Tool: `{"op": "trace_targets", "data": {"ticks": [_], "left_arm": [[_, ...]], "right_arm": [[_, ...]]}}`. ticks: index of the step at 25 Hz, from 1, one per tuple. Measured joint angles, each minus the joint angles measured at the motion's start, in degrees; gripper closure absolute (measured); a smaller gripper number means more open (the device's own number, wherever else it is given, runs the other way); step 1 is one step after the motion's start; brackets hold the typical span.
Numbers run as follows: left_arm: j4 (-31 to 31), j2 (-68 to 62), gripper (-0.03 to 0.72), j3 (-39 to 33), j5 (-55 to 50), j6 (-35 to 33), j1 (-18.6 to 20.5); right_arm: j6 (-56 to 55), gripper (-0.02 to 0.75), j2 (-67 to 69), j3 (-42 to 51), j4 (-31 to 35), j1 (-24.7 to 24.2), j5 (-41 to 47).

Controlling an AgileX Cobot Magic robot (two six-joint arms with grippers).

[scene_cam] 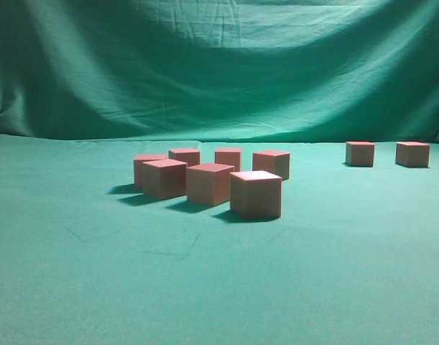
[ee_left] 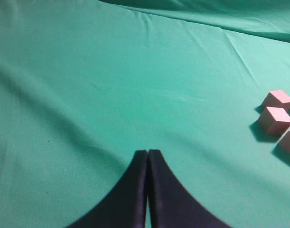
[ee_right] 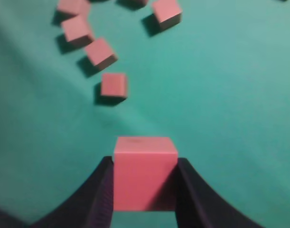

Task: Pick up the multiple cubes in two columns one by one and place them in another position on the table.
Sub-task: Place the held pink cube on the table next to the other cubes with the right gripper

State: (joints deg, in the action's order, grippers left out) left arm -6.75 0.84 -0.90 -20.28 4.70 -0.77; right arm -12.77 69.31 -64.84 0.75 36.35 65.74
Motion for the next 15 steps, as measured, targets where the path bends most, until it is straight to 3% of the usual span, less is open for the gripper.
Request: {"op": "trace_targets", "data": {"ticks": [3,4,8,15], "left_arm": [[0.0,0.0,0.688,0.0,0.0,0.0,0.0],[0.0,0.0,0.688,0.0,0.0,0.0,0.0],[0.0,0.0,0.688,0.0,0.0,0.0,0.0],[0.0,0.0,0.688,0.0,0.0,0.0,0.0]], "right_arm": [[-2.14,0.473,0.03,4.75,1.84,6.55,-2.63],[-2.14,0.473,0.03,4.75,1.84,6.55,-2.63],[-12.23,0.473,4.9,6.05,1.31,13.49,-8.43],[-20.16,0.473,16.8,6.05,0.99,15.55,-16.08]]}}
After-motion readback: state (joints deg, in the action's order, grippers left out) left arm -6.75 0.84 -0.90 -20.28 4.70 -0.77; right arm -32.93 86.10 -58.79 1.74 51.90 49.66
